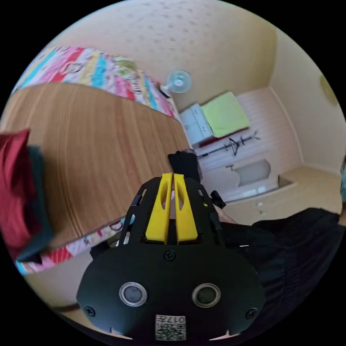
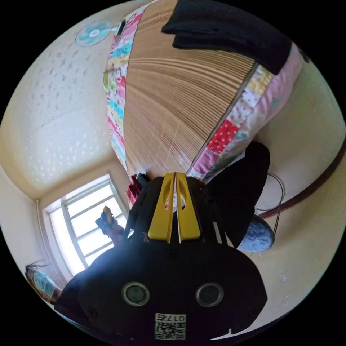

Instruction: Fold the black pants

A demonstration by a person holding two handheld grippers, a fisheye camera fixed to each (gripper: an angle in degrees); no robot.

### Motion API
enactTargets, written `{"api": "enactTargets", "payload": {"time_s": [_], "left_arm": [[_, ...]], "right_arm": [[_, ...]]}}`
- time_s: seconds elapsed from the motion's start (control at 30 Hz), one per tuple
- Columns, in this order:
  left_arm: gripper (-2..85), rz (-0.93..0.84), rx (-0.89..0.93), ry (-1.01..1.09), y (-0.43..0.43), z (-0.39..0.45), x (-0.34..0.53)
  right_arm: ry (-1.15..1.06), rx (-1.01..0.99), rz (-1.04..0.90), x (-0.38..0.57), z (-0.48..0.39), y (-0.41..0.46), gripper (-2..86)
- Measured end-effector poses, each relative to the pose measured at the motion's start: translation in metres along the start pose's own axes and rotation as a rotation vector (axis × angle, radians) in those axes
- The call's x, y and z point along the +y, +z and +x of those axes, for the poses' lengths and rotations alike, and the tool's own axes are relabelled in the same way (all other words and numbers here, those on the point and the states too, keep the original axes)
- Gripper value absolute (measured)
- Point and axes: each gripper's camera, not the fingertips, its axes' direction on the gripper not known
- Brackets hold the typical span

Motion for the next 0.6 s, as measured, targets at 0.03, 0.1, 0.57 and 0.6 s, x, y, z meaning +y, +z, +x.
{"api": "enactTargets", "payload": {"time_s": [0.03,0.1,0.57,0.6], "left_arm": [[-1.0,-0.013,0.003,0.047,0.012,0.014,-0.006],[-1.0,-0.076,0.010,0.182,0.060,0.063,-0.030],[-1.0,-0.172,-0.026,0.269,0.190,0.168,-0.046],[-1.0,-0.162,-0.037,0.220,0.191,0.161,-0.045]], "right_arm": [[0.043,-0.030,0.020,0.002,0.019,0.005,0.6],[0.036,-0.113,-0.009,-0.005,0.040,0.022,0.7],[-0.145,0.403,0.157,-0.121,0.051,0.105,14.3],[-0.156,0.486,0.166,-0.140,0.050,0.119,15.4]]}}
